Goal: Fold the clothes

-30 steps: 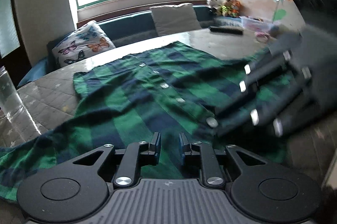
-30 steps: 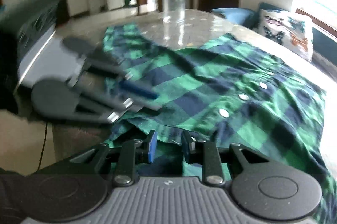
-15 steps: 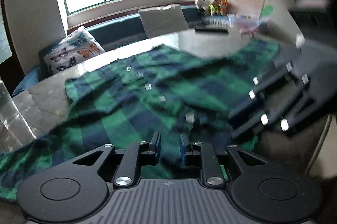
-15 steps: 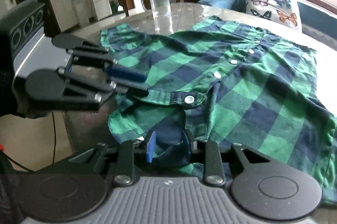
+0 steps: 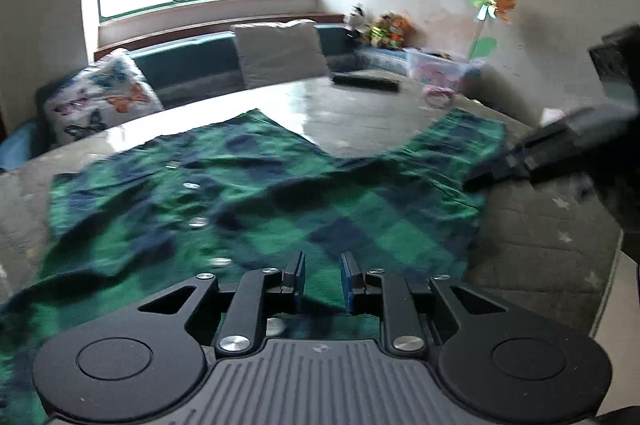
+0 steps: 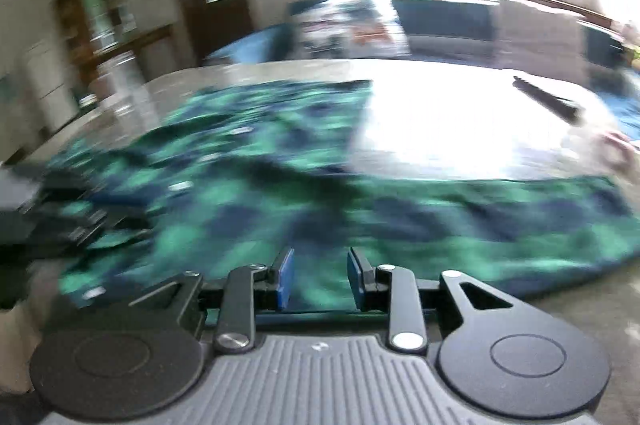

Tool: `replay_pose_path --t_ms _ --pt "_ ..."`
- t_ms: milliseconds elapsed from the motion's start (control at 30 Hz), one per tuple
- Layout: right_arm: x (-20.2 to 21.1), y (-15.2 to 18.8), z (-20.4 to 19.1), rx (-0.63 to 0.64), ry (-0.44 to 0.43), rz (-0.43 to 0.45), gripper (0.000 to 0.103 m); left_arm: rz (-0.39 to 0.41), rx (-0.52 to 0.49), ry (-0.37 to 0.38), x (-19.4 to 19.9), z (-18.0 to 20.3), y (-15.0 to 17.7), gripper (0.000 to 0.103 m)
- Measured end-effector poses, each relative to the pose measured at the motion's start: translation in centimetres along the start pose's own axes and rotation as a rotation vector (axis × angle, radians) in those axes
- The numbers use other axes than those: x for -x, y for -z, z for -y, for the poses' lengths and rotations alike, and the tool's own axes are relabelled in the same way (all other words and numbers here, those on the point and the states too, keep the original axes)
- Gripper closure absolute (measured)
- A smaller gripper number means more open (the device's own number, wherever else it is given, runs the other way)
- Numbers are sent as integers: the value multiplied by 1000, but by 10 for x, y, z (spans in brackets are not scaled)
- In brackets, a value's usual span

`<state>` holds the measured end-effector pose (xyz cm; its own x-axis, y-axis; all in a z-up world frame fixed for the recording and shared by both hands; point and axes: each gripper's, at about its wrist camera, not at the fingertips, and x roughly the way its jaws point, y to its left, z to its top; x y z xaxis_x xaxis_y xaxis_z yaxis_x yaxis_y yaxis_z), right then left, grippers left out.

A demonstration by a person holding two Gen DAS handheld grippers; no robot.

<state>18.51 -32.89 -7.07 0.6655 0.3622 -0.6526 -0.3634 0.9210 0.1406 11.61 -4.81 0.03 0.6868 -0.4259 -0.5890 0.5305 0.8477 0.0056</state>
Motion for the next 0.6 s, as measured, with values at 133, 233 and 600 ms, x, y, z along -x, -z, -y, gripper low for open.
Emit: replay_pose_path --t_ms 133,233,600 --pt "-6 2 48 -93 165 17 75 -50 -34 44 -11 13 6 81" --pt "-13 7 81 -155 258 5 75 -82 -53 55 -16 17 12 81" --pt "-24 2 169 -330 551 44 74 -95 -49 69 -18 16 12 80"
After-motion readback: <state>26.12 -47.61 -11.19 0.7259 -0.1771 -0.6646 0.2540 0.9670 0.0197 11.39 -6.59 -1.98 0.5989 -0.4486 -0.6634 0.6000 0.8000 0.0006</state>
